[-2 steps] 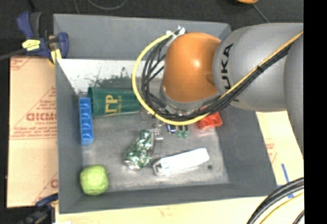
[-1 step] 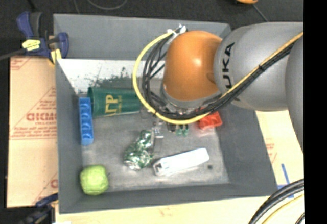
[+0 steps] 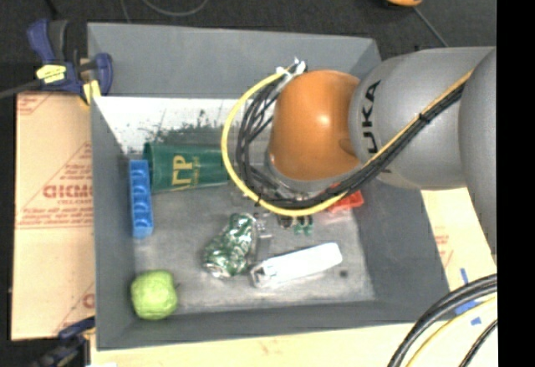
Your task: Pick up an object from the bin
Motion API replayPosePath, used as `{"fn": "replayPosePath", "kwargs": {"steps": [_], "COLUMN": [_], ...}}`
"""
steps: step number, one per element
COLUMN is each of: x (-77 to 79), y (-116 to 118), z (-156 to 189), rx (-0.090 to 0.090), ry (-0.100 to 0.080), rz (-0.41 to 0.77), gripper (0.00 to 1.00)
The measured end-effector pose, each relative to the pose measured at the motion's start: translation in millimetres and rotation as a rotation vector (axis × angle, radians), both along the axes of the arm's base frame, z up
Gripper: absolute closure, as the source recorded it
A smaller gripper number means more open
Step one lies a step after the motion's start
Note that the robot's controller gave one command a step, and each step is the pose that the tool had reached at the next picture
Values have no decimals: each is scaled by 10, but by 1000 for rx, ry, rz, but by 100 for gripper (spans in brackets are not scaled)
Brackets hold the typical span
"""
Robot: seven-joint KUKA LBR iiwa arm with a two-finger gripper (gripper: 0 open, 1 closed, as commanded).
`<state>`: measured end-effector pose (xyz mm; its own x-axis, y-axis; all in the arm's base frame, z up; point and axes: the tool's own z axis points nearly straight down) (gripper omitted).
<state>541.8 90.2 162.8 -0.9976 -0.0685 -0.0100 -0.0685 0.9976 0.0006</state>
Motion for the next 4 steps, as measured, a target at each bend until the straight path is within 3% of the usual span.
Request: {"fn": "replayPosePath", "kwargs": {"steps": [1,2,3,4], "x": [-231,197,200,344], "y": [-149,32,31,121], "z": [-542,-773,-771,1078], "rx": [-2,11,10,-3], "ry": [4,-42,-43,4], "rz": [177,322,320,287], "gripper": [0,100,100,100]}}
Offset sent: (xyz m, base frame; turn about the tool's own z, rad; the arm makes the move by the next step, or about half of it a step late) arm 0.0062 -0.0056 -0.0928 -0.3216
